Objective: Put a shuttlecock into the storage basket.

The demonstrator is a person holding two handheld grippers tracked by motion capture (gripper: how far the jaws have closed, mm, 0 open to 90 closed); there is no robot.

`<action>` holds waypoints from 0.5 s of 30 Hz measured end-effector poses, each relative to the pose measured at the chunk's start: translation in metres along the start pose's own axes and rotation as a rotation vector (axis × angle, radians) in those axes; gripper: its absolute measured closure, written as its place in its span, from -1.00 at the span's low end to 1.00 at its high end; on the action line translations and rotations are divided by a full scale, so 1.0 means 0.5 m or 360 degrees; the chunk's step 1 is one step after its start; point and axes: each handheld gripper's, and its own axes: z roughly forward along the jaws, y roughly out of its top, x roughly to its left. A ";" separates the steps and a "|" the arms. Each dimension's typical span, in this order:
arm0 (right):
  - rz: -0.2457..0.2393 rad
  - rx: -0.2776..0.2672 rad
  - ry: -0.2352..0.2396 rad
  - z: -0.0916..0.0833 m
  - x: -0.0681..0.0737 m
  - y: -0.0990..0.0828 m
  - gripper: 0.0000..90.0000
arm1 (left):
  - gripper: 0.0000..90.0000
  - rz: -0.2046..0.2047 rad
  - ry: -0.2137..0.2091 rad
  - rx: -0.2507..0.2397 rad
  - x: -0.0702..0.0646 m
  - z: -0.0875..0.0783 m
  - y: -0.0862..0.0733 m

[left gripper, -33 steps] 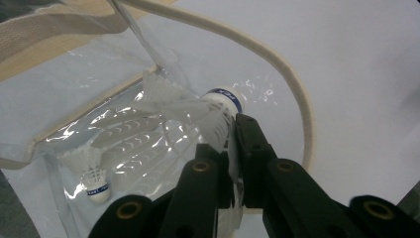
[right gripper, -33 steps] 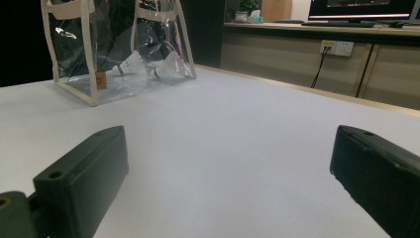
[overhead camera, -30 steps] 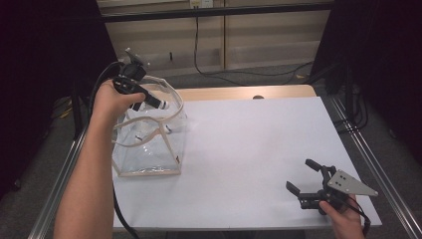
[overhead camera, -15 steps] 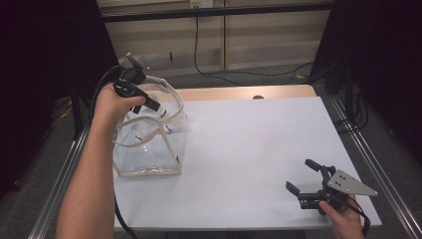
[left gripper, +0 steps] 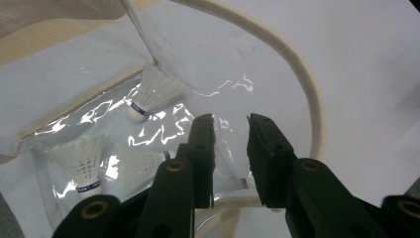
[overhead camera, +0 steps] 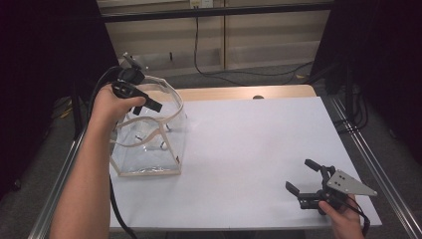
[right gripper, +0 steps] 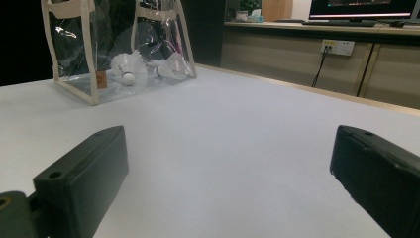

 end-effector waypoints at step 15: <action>-0.0008 0.0001 -0.0003 -0.001 -0.001 0.000 -0.98 | 0.16 0.0052 -0.0130 -0.0091 -0.045 -0.019 -0.002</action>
